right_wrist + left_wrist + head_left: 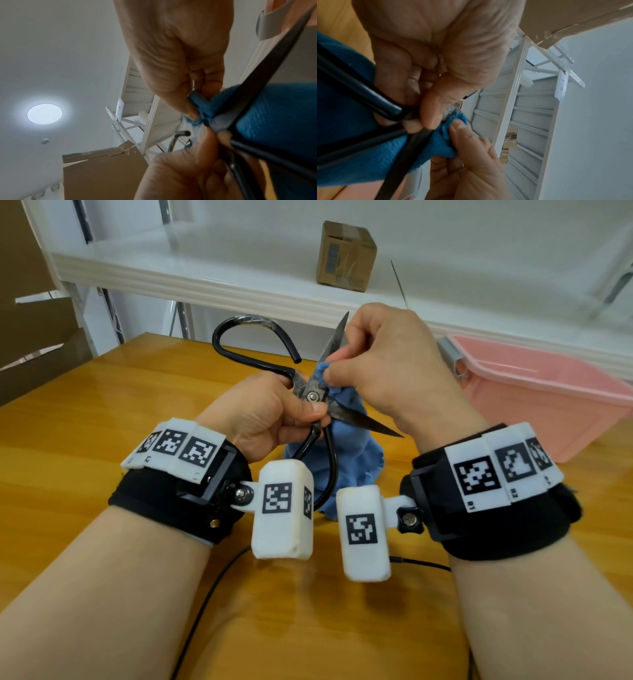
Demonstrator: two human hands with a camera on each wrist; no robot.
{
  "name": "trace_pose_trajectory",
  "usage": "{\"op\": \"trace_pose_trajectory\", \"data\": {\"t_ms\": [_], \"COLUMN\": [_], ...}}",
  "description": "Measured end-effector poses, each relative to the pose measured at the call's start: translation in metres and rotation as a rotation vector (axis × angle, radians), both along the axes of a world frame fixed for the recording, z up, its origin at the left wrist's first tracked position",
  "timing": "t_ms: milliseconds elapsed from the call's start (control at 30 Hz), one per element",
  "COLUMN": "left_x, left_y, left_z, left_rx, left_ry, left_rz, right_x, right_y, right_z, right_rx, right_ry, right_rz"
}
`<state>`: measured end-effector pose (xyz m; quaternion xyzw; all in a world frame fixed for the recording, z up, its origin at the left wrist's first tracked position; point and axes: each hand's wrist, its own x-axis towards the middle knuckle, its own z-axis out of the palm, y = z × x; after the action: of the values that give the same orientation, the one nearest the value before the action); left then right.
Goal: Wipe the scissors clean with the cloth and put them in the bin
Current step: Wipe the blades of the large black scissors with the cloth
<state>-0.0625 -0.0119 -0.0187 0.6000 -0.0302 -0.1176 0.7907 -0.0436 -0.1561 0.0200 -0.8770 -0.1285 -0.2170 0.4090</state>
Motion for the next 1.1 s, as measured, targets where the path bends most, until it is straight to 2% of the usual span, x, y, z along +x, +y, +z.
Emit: {"op": "trace_pose_trajectory", "data": {"t_ms": [167, 333, 533, 700, 867, 967, 1033, 1100], "left_x": [-0.002, -0.001, 0.001, 0.001, -0.001, -0.002, 0.0, 0.001], "left_y": [0.004, 0.003, 0.007, 0.001, -0.003, -0.011, -0.011, -0.008], "left_z": [0.002, 0.002, 0.002, -0.002, 0.0, -0.001, -0.002, -0.003], "left_rx": [0.015, -0.007, -0.06, 0.053, 0.125, 0.149, 0.126, 0.108], "left_ry": [0.014, 0.021, 0.027, -0.032, -0.055, -0.049, -0.022, -0.003], "left_rz": [-0.083, -0.084, -0.022, 0.004, -0.019, -0.033, -0.017, 0.016], "right_x": [0.001, 0.0, -0.01, -0.015, -0.003, 0.0, -0.001, -0.004], "right_y": [-0.001, -0.007, -0.003, 0.007, 0.006, 0.0, -0.003, -0.001], "right_z": [0.0, 0.007, 0.013, 0.006, -0.004, -0.003, -0.001, 0.002], "right_rx": [0.1, 0.126, -0.088, -0.329, -0.255, -0.279, -0.239, -0.249], "right_ry": [-0.087, -0.09, -0.048, -0.132, -0.239, -0.299, -0.281, -0.181], "right_rz": [-0.056, -0.02, 0.064, 0.034, -0.084, -0.153, -0.099, -0.005]}}
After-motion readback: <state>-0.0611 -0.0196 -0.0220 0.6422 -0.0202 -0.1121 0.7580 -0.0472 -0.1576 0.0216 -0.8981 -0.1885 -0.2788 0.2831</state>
